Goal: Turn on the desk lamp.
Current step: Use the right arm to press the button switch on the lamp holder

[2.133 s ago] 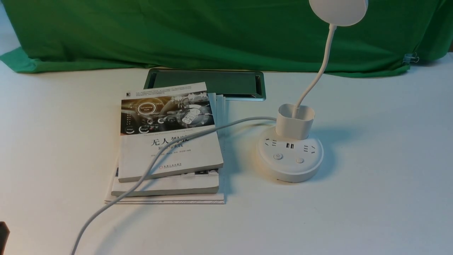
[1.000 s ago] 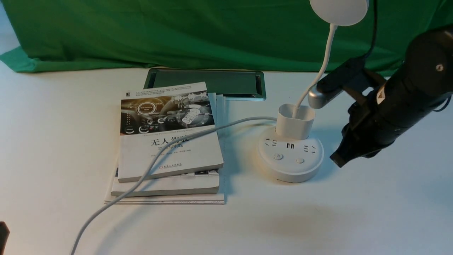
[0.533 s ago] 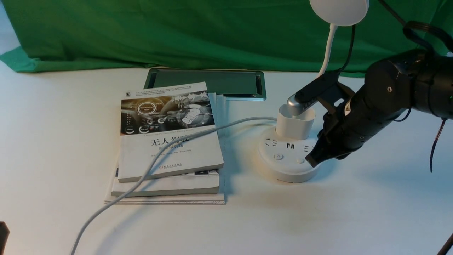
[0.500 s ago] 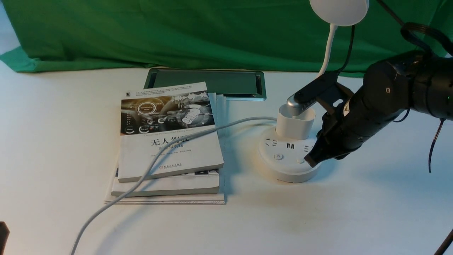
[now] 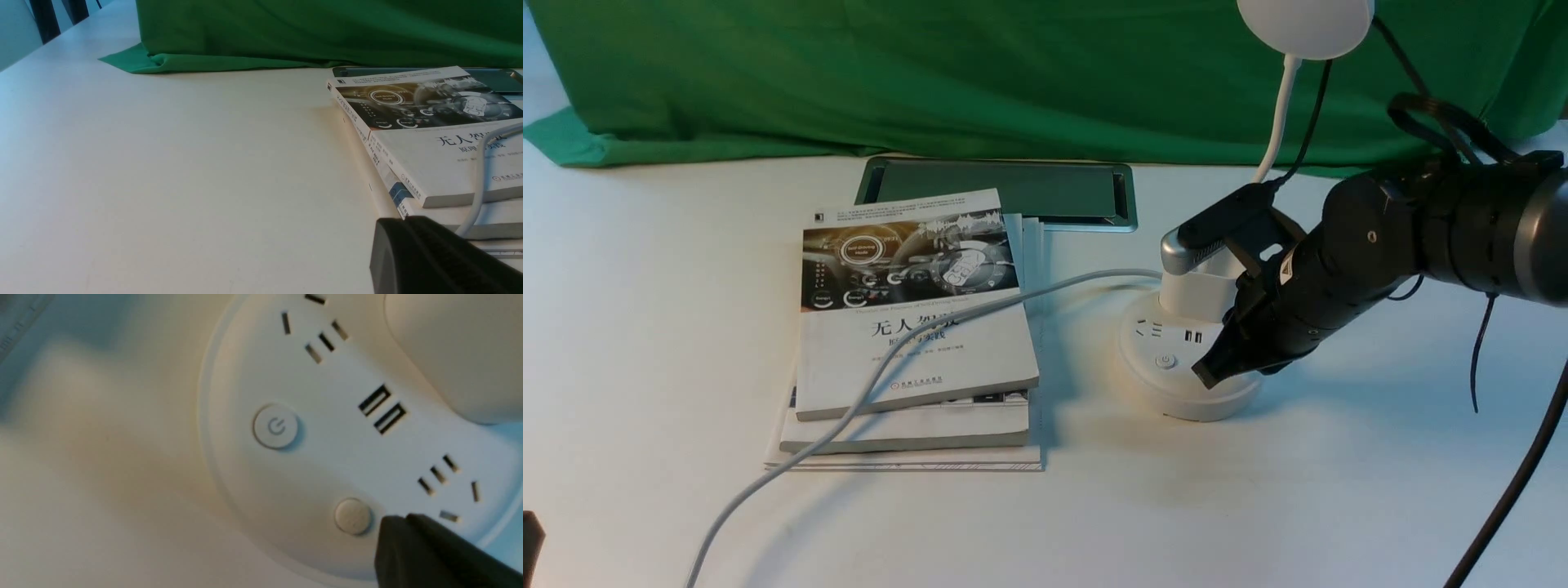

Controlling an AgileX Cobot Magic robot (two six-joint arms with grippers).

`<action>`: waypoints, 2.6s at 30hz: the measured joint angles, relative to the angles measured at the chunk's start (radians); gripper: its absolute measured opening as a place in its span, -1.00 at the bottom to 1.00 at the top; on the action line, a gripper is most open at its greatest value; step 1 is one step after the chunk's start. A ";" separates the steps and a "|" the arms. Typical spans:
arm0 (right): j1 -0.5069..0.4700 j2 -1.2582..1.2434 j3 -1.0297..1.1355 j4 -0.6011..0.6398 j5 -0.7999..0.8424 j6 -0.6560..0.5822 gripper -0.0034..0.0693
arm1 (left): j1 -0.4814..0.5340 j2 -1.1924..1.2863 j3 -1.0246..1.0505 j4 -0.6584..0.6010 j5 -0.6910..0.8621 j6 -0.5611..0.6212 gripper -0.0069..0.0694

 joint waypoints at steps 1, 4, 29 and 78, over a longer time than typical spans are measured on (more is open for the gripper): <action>0.000 0.005 0.000 0.000 -0.002 0.000 -0.81 | 0.000 0.000 0.000 0.000 0.000 0.000 -0.76; 0.000 0.018 0.000 0.000 -0.014 0.001 -0.80 | 0.000 0.000 0.000 0.000 0.000 0.000 -0.76; 0.029 -0.008 0.000 -0.015 -0.049 0.001 -0.80 | 0.000 0.000 0.000 0.000 0.000 0.000 -0.76; 0.056 0.044 0.039 0.011 -0.116 -0.012 -0.79 | 0.000 0.000 0.000 0.000 0.000 0.000 -0.76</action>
